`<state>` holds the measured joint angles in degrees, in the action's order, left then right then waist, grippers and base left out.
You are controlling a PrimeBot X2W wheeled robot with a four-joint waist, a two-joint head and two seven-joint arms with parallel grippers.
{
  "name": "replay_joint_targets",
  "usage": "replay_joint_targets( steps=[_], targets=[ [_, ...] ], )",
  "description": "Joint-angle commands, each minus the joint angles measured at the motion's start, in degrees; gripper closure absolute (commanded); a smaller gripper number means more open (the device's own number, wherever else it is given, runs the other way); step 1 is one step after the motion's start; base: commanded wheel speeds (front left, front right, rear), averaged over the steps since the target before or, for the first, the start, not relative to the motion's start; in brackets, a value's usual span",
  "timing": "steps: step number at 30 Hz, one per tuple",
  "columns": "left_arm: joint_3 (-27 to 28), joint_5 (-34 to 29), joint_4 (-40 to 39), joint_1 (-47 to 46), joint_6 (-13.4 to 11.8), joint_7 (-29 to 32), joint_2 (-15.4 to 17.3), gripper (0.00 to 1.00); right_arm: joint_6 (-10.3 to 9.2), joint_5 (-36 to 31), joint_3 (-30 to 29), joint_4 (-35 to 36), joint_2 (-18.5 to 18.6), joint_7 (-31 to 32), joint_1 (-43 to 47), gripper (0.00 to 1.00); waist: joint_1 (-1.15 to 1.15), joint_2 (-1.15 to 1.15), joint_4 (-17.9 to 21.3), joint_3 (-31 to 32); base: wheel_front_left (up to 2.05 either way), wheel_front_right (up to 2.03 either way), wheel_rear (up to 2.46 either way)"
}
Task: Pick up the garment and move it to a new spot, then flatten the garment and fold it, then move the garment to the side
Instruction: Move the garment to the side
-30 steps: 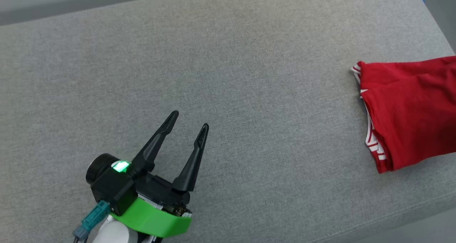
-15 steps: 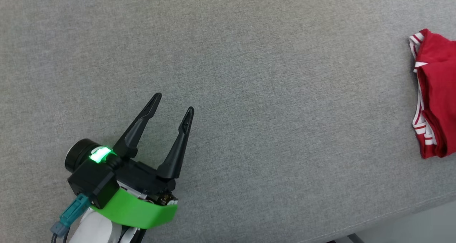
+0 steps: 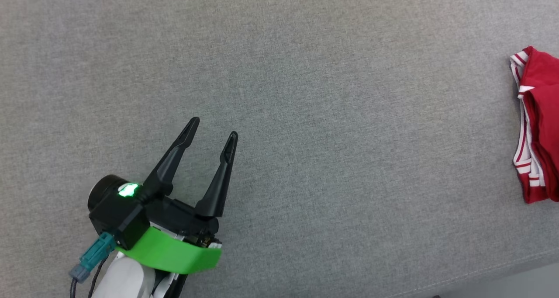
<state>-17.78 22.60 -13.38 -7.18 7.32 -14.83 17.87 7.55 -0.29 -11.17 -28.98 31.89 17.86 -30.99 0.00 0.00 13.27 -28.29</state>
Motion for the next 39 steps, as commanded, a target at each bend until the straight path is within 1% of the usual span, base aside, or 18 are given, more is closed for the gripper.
replay_joint_targets(
  steps=[1,5,10,13,16,22,28,32,33,39],
  targets=[
    [0.5,0.3,0.6,-0.4,0.1,-0.2,-0.7,0.0,-0.06,0.7,0.7,0.9,0.0,-0.5,-0.5,0.0,0.0,0.0,-0.9,3.7,0.0,0.0,0.0],
    [1.7,0.4,3.0,1.1,0.1,-0.2,-2.6,0.0,-0.06,3.6,3.1,5.4,-0.5,-0.9,0.6,0.0,0.0,0.0,-2.1,8.9,0.0,0.0,0.0],
    [4.0,0.4,5.7,3.6,0.1,-0.2,-5.0,0.0,-0.06,8.9,4.8,14.3,-3.2,-1.4,4.0,0.0,0.0,0.0,-4.0,14.9,0.0,0.0,0.0],
    [5.2,0.1,7.4,5.1,0.2,-0.2,-6.0,0.0,-0.06,13.1,5.3,21.0,-6.7,-2.2,7.2,0.0,0.0,0.0,-5.3,18.5,0.0,0.0,0.0],
    [6.2,-0.5,8.8,6.6,0.2,-0.2,-6.9,0.0,-0.06,15.4,6.1,27.2,-9.6,-3.6,11.6,0.0,0.0,0.0,-6.8,21.8,0.0,0.0,0.0],
    [8.6,-1.8,11.3,9.7,0.2,-0.2,-8.5,0.0,-0.06,16.8,7.3,35.2,-15.7,-8.4,20.6,0.0,0.0,0.0,-9.0,26.6,0.0,0.0,0.0],
    [11.5,-4.4,12.8,12.1,0.2,-0.2,-10.5,0.0,-0.06,16.4,8.8,37.5,-21.5,-15.3,28.5,0.0,0.0,0.0,-10.6,29.1,0.0,0.0,0.0],
    [12.3,-5.3,14.0,13.1,0.2,-0.2,-11.3,0.0,-0.06,15.5,9.9,36.2,-24.4,-19.2,32.1,0.0,0.0,0.0,-11.5,29.7,0.0,0.0,0.0],
    [13.3,-5.7,14.9,13.6,0.2,-0.2,-11.7,0.0,-0.06,15.0,10.5,35.2,-25.3,-20.8,33.4,0.0,0.0,0.0,-11.8,29.9,0.0,0.0,0.0],
    [16.6,-7.7,16.7,14.2,0.0,-0.2,-13.2,0.0,-0.06,14.2,12.1,30.5,-26.9,-24.6,34.3,0.0,0.0,0.0,-12.3,30.1,0.0,0.0,0.0]
  ],
)
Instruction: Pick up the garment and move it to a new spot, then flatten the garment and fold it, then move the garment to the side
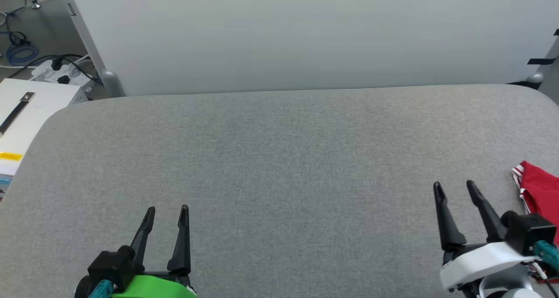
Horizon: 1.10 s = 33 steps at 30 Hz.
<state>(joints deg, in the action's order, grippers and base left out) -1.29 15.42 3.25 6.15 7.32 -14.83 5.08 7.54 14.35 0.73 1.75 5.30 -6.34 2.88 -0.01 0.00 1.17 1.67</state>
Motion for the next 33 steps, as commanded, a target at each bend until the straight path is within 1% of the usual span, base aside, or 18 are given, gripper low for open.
replay_joint_targets(
  steps=[1,6,12,20,31,32,33],
  targets=[
    [0.4,-0.8,0.1,0.9,0.0,-0.2,-0.7,0.0,-0.05,-0.5,0.5,-0.8,-0.5,-0.7,0.3,0.0,0.01,0.0,-0.3,0.2,0.0,0.0,0.0],
    [1.4,-1.9,0.0,1.1,0.1,-0.2,-1.5,0.0,-0.05,-0.7,1.4,-3.4,-1.1,-2.4,-0.5,0.0,0.01,0.0,-0.4,0.3,0.0,0.0,0.0],
    [1.6,-2.5,0.0,1.3,0.1,-0.2,-1.9,0.0,-0.05,-0.7,1.1,-4.5,-1.2,-3.0,-1.4,0.0,0.01,0.0,-0.4,0.6,0.0,0.0,0.0],
    [2.0,-2.6,-1.6,1.6,0.1,-0.2,-2.1,0.0,-0.05,-0.3,1.2,-4.6,-1.4,-3.1,-1.8,0.0,0.01,0.0,-0.1,0.6,0.0,0.0,0.0],
    [2.6,-1.9,-1.6,1.4,0.2,-0.2,-2.2,0.0,-0.05,-0.4,1.8,-3.9,-1.6,-2.9,-2.1,0.0,0.01,0.0,-0.1,0.0,0.0,0.0,0.0],
    [2.4,-2.2,-1.6,0.8,0.0,0.0,-1.8,1.0,0.0,-0.1,1.7,-4.2,-1.4,-2.8,-1.1,1.0,0.01,0.0,-0.1,0.0,0.0,0.0,0.0],
    [2.4,-2.2,-1.6,0.8,0.0,0.0,-1.8,1.0,0.0,0.0,1.7,-4.2,-1.4,-2.8,-1.0,1.0,0.01,0.0,-0.1,-0.1,0.0,0.0,0.0]
  ],
)
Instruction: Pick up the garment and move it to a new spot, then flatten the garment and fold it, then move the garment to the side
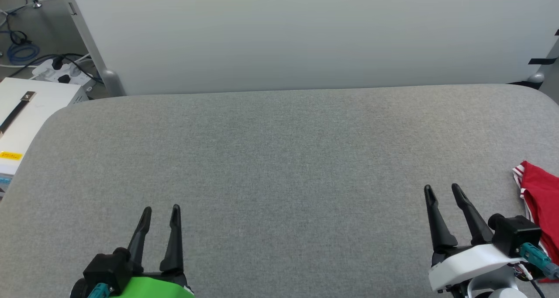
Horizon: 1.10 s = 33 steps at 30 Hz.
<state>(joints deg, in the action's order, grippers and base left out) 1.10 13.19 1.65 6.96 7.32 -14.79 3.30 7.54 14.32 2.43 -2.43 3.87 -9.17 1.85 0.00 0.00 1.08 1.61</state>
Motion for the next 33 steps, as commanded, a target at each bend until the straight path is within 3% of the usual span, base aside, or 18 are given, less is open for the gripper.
replay_joint_targets(
  steps=[1,33],
  targets=[
    [0.0,0.0,0.0,0.0,0.0,0.1,0.0,1.0,0.0,0.0,0.0,0.0,0.0,0.0,0.0,1.0,0.0,0.0,0.0,0.0,0.0,0.0,0.0],
    [-0.4,-3.1,-0.4,-1.6,-1.7,3.5,-0.1,1.0,-0.01,-3.4,-0.6,0.6,-0.2,2.2,-0.4,1.0,0.0,0.0,-0.3,-0.4,0.0,0.0,0.0]
  ],
)
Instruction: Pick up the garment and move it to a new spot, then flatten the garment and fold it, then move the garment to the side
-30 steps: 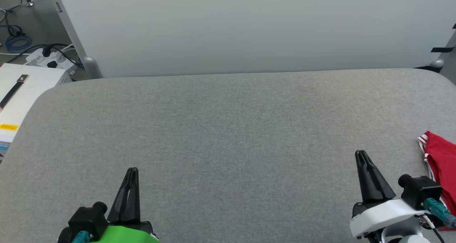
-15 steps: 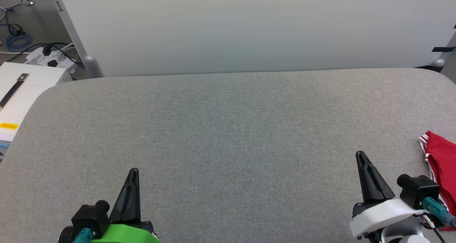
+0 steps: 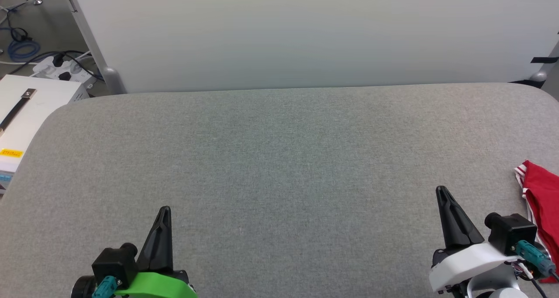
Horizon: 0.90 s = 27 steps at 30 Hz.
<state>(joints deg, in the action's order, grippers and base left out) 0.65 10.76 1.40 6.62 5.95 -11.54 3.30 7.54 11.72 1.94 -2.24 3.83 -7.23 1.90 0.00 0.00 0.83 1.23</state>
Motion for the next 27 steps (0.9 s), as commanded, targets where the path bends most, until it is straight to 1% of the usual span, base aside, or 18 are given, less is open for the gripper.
replay_joint_targets(
  steps=[1,27],
  targets=[
    [0.1,-0.8,-0.2,-1.4,-0.4,0.4,-0.1,1.0,-0.01,-0.9,-0.1,0.4,-0.2,0.3,-0.5,1.0,0.0,0.0,0.0,0.0,0.0,0.0,0.0],
    [-0.1,-3.5,-0.5,-2.8,-1.9,3.4,-0.2,1.0,-0.02,-3.8,-0.6,0.9,-0.4,2.2,-0.9,1.0,0.0,0.0,-0.2,-0.3,0.0,0.0,0.0]
  ],
)
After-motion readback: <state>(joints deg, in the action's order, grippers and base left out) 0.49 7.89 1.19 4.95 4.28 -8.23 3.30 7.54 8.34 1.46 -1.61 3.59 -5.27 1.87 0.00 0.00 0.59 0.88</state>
